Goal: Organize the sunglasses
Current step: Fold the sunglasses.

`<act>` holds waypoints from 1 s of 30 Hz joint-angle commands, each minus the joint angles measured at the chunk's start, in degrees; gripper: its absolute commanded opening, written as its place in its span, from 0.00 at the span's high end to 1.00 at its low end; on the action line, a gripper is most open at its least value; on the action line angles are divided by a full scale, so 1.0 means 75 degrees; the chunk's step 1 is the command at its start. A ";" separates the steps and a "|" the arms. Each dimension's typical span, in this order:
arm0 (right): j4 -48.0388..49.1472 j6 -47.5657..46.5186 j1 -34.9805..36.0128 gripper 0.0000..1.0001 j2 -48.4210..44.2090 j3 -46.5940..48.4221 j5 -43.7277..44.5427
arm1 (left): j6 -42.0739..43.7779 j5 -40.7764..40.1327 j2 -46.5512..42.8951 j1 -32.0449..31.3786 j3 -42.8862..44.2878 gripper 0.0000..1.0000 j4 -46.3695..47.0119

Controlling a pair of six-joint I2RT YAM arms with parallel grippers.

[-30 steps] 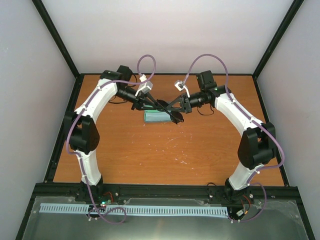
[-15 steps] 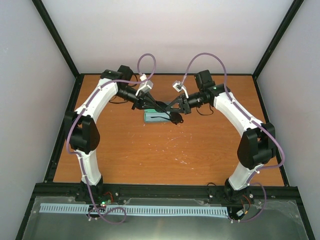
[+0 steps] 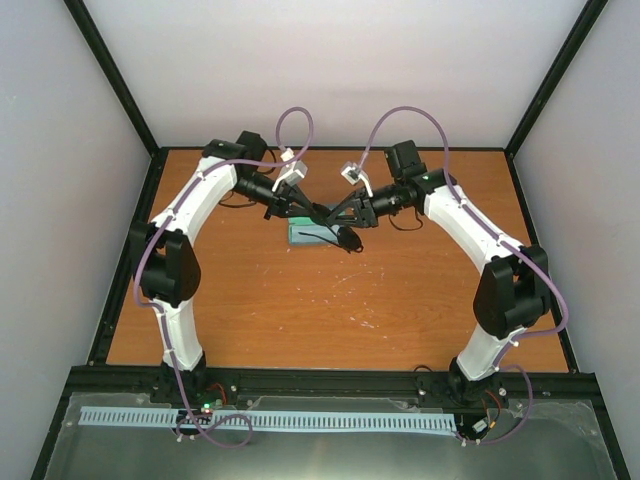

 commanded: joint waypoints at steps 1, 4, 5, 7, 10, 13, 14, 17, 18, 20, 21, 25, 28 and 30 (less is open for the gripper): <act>0.0944 0.0624 -0.0074 0.77 -0.0112 -0.0302 0.0280 | -0.0002 0.0334 0.0026 -0.0027 0.0031 0.99 0.0040; 0.1367 0.0992 -0.0343 0.72 -0.0316 -0.0563 0.0577 | -0.0004 0.0390 -0.0010 0.0003 -0.0233 0.99 0.0042; 0.1429 0.1053 -0.0473 0.72 -0.0392 -0.0617 0.0662 | -0.0004 0.0392 -0.0014 0.0022 -0.0310 0.99 0.0042; 0.1498 0.1185 -0.0807 0.72 -0.0615 -0.0694 0.1028 | -0.0010 0.0413 0.0011 0.0112 -0.0453 0.99 0.0040; 0.1932 0.1631 -0.1461 0.70 -0.1228 -0.1053 0.1586 | -0.0171 0.0705 0.0122 0.0366 -0.0494 0.99 0.0042; 0.3361 0.2769 -0.1957 0.66 -0.2107 -0.2152 0.2300 | -0.0433 0.1330 0.0308 0.0647 -0.0370 0.99 0.0035; 0.3952 0.3204 -0.2026 0.66 -0.2438 -0.2643 0.2447 | -0.0501 0.1477 0.0332 0.0697 -0.0316 0.99 0.0041; 0.5349 0.4130 -0.1807 0.75 -0.3199 -0.3899 0.2914 | -0.0659 0.1733 0.0420 0.0733 -0.0200 0.99 0.0039; 0.5270 0.3965 -0.1482 0.80 -0.3379 -0.4044 0.3190 | -0.0705 0.1789 0.0449 0.0736 -0.0182 0.99 0.0033; 0.4685 0.3030 -0.0373 0.90 -0.3591 -0.3969 0.3833 | -0.0816 0.1898 0.0525 0.0737 -0.0128 0.99 0.0035; 0.4494 0.2684 0.0170 0.95 -0.3615 -0.3897 0.4014 | -0.0847 0.1939 0.0563 0.0736 -0.0115 0.99 0.0038; 0.5128 0.2913 0.1324 0.97 -0.3719 -0.3992 0.4342 | -0.1000 0.1975 0.0698 0.0736 0.0037 0.99 0.0122; 0.5289 0.2934 0.1558 0.97 -0.3784 -0.3974 0.4568 | -0.1259 0.1963 0.0770 0.0748 0.0145 0.99 0.0326; 0.5048 0.2736 0.1677 0.97 -0.3793 -0.3816 0.4886 | -0.1477 0.1935 0.0764 0.0748 0.0160 0.99 0.0524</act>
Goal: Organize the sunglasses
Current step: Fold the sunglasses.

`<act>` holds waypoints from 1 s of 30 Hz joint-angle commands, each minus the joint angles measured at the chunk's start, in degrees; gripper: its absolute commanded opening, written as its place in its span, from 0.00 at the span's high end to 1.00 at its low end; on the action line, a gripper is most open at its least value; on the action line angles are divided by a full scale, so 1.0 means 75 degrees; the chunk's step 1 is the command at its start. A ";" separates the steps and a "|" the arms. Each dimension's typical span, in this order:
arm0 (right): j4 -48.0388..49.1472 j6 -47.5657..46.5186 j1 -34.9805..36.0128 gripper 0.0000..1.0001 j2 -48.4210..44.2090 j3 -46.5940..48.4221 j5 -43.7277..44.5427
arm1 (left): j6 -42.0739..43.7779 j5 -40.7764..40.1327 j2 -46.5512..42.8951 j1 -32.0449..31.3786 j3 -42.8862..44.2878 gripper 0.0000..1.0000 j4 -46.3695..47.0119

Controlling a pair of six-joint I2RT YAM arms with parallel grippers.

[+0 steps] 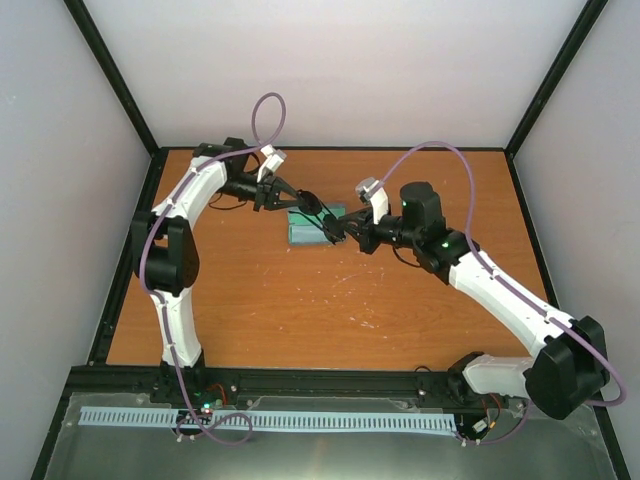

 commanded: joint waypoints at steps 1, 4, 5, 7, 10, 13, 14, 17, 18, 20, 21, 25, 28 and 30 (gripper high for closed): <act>0.0298 -0.0329 0.0531 0.97 -0.0213 0.0223 0.0394 | -0.0580 0.0338 0.0111 -0.0095 0.0414 0.99 0.0523; 0.0207 -0.0399 0.0542 0.83 -0.0394 0.0277 0.0837 | -0.0863 0.0302 0.0118 -0.0095 0.0446 0.99 0.0804; 0.0185 -0.0407 0.0542 0.75 -0.0425 0.0253 0.0853 | -0.0905 0.0326 0.0134 -0.0095 0.0467 0.99 0.0853; 0.0119 -0.0372 0.0542 0.62 -0.0423 0.0178 0.0770 | -0.0999 0.0424 0.0152 -0.0095 0.0531 0.99 0.0924; 0.0545 -0.0024 0.0533 0.57 -0.0535 -0.0254 0.0707 | -0.1048 0.0563 0.0171 -0.0095 0.0614 0.99 0.0962; 0.1598 0.0710 0.0460 0.51 -0.0885 -0.0975 0.0765 | -0.1112 0.0579 0.0149 -0.0095 0.0625 0.99 0.1040; 0.1819 0.0870 0.0440 0.49 -0.0970 -0.1128 0.0818 | -0.1131 0.0581 0.0148 -0.0095 0.0617 0.99 0.1065; 0.1786 0.0922 0.0425 0.45 -0.0996 -0.1178 0.0984 | -0.1207 0.0675 0.0148 -0.0089 0.0623 0.99 0.1127; 0.1721 0.0901 0.0425 0.40 -0.0938 -0.1114 0.1020 | -0.1220 0.0730 0.0148 -0.0094 0.0625 0.99 0.1155; 0.1591 0.0831 0.0425 0.38 -0.0829 -0.1029 0.1180 | -0.1259 0.0741 0.0139 -0.0095 0.0655 0.99 0.1185; 0.1539 0.0772 0.0424 0.38 -0.0778 -0.0993 0.1296 | -0.1265 0.0743 0.0131 -0.0095 0.0679 0.99 0.1179; 0.1549 0.0657 0.0425 0.38 -0.0728 -0.1002 0.2004 | -0.1244 0.0948 0.0046 -0.0095 0.0700 0.99 0.1176; 0.1788 0.0841 0.0340 0.37 -0.1070 -0.1265 0.2530 | -0.1209 0.1039 0.0036 -0.0078 0.0698 0.99 0.1110; 0.2083 0.1254 0.0138 0.36 -0.1449 -0.1652 0.2663 | -0.1206 0.1236 0.0070 -0.0044 0.0677 0.99 0.1067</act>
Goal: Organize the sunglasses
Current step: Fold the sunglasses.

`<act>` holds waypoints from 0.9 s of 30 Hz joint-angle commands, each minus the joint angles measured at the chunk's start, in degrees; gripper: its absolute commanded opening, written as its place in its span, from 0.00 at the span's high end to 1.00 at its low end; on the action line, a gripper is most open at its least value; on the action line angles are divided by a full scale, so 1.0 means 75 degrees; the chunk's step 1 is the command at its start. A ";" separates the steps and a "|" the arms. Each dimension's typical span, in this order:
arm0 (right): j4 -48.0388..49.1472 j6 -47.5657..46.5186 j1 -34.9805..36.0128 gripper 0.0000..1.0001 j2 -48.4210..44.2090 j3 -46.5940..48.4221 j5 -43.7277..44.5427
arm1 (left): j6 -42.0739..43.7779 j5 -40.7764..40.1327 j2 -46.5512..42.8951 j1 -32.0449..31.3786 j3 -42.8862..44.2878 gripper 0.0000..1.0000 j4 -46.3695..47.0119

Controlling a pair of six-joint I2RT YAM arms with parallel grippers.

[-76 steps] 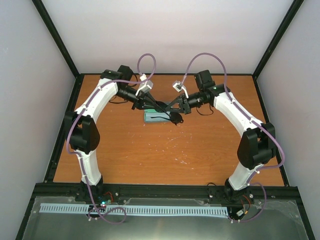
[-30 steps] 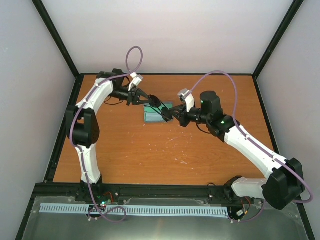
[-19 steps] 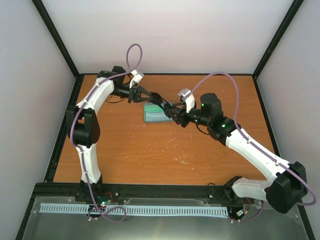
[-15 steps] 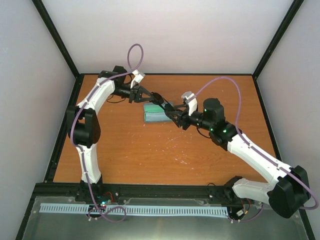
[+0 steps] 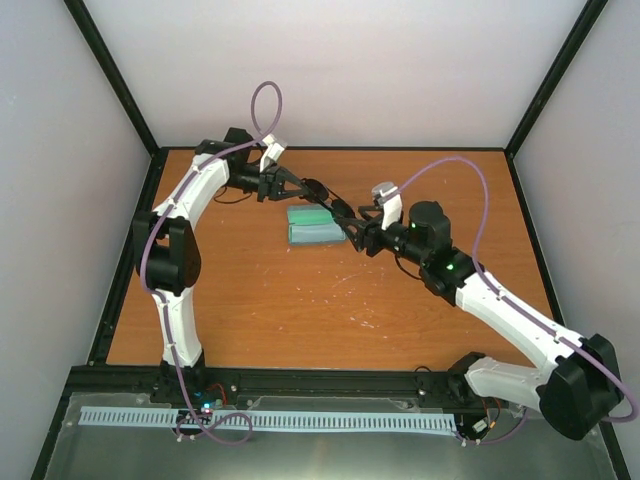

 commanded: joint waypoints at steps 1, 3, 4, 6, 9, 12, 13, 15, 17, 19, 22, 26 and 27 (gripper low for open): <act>0.0715 0.0695 -0.0289 0.36 -0.0821 -0.0716 0.0735 | -0.0014 0.0727 0.0027 0.0053 0.0313 0.99 -0.0001; 0.1120 0.1089 -0.0457 0.35 -0.1162 -0.1176 0.0740 | 0.0017 0.0851 0.0074 0.0054 0.0368 0.99 -0.0069; 0.1289 0.1248 -0.0514 0.36 -0.1252 -0.1376 0.0655 | 0.0029 0.0868 0.0077 0.0054 0.0381 0.99 -0.0080; 0.1600 0.1539 -0.0570 0.37 -0.1366 -0.1680 0.0400 | 0.0025 0.0938 0.0060 0.0054 0.0389 0.99 -0.0099; 0.2608 0.2091 -0.0621 0.39 -0.1414 -0.2199 -0.0020 | 0.0038 0.1049 0.0021 0.0061 0.0369 0.99 -0.0159; 0.3286 0.2411 -0.0635 0.43 -0.1221 -0.2500 -0.0493 | 0.0041 0.1195 0.0007 0.0054 0.0326 0.99 -0.0200; 0.3427 0.2462 -0.0637 0.44 -0.1103 -0.2531 -0.0705 | 0.0039 0.1211 0.0007 0.0054 0.0312 0.99 -0.0201; 0.3716 0.2532 -0.0634 0.44 -0.0917 -0.2557 -0.1114 | 0.0037 0.1225 0.0000 0.0054 0.0307 0.99 -0.0189; 0.3953 0.2602 -0.0634 0.44 -0.0770 -0.2591 -0.1306 | 0.0015 0.1227 0.0007 0.0054 0.0317 0.99 -0.0174; 0.4200 0.2670 -0.0643 0.44 -0.0674 -0.2628 -0.1376 | -0.0013 0.1218 0.0007 0.0054 0.0323 0.99 -0.0147; 0.4431 0.2744 -0.0645 0.46 -0.0519 -0.2638 -0.1452 | -0.0040 0.1228 0.0002 0.0055 0.0328 0.99 -0.0129; 0.4753 0.2849 -0.0666 0.50 -0.0325 -0.2657 -0.1536 | -0.0044 0.1239 -0.0001 0.0054 0.0326 0.99 -0.0128; 0.4796 0.2860 -0.0668 0.52 -0.0303 -0.2655 -0.1531 | -0.0041 0.1242 0.0006 0.0054 0.0325 0.99 -0.0138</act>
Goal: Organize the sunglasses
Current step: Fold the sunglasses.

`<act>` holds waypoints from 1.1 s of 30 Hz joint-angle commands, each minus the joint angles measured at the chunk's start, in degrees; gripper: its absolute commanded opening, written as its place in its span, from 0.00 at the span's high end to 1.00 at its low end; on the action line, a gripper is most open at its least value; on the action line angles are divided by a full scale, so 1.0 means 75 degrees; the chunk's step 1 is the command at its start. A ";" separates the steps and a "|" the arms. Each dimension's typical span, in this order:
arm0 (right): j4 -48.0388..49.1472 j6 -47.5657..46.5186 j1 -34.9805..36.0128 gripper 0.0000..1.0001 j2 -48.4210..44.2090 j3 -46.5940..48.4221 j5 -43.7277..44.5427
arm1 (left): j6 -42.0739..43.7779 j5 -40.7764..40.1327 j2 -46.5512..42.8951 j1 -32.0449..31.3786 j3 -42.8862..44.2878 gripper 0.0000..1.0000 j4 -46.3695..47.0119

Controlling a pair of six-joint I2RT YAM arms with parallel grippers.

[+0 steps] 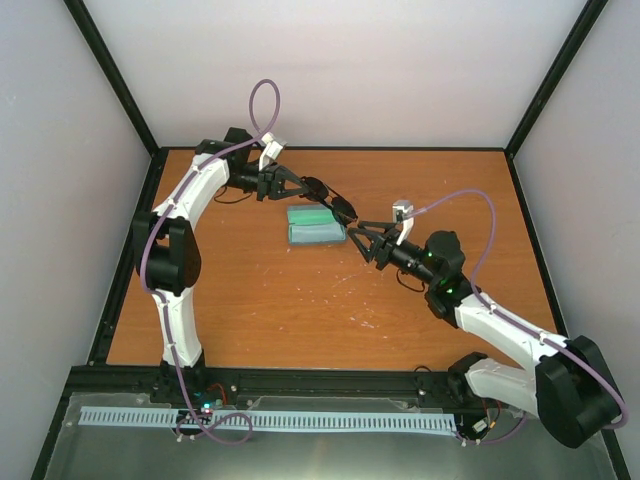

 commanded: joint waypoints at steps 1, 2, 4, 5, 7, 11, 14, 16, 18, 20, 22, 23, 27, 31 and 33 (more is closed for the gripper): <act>0.0747 0.0178 -0.0045 0.53 0.0176 -0.0097 -0.0168 | -0.0022 0.0890 0.0006 0.0025 0.0285 0.99 -0.0087; 0.0791 0.0190 -0.0064 0.54 0.0212 -0.0101 -0.0164 | -0.0015 0.0901 0.0007 0.0031 0.0283 0.99 -0.0087; 0.0905 0.0199 -0.0091 0.56 0.0273 -0.0114 -0.0112 | -0.0006 0.0919 0.0007 0.0025 0.0276 0.99 -0.0093; 0.0976 0.0213 -0.0101 0.57 0.0306 -0.0128 -0.0088 | -0.0007 0.0930 0.0003 0.0025 0.0275 0.99 -0.0098; 0.1100 0.0239 -0.0122 0.60 0.0402 -0.0109 -0.0060 | 0.0005 0.0955 0.0001 0.0025 0.0258 0.99 -0.0099; 0.1366 0.0291 -0.0139 0.64 0.0652 -0.0060 -0.0109 | 0.0003 0.0994 0.0007 0.0025 0.0258 0.99 -0.0111; 0.1512 0.0326 -0.0150 0.66 0.0834 0.0001 -0.0147 | 0.0015 0.1017 0.0001 0.0025 0.0261 0.99 -0.0121; 0.1573 0.0331 -0.0151 0.67 0.0957 0.0059 -0.0213 | 0.0011 0.1029 0.0004 0.0025 0.0255 0.99 -0.0123; 0.1702 0.0356 -0.0151 0.67 0.1034 0.0065 -0.0220 | 0.0015 0.1048 0.0007 0.0025 0.0269 0.99 -0.0118; 0.1766 0.0366 -0.0151 0.67 0.1067 0.0083 -0.0189 | 0.0021 0.1054 -0.0002 0.0025 0.0253 0.99 -0.0123; 0.1803 0.0363 -0.0151 0.67 0.1095 0.0098 -0.0171 | 0.0039 0.1061 -0.0005 0.0025 0.0224 0.99 -0.0134; 0.1824 0.0362 -0.0151 0.67 0.1108 0.0097 -0.0170 | 0.0038 0.1065 -0.0004 0.0025 0.0220 0.99 -0.0134; 0.1963 0.0411 -0.0162 0.67 0.1110 0.0098 -0.0140 | 0.0067 0.1055 -0.0017 0.0025 0.0192 0.99 -0.0155; 0.1963 0.0394 -0.0168 0.68 0.1090 0.0112 -0.0088 | 0.0077 0.1074 -0.0016 0.0025 0.0178 0.99 -0.0152; 0.1968 0.0386 -0.0174 0.69 0.1131 0.0136 -0.0109 | 0.0084 0.1079 -0.0016 0.0025 0.0179 0.99 -0.0158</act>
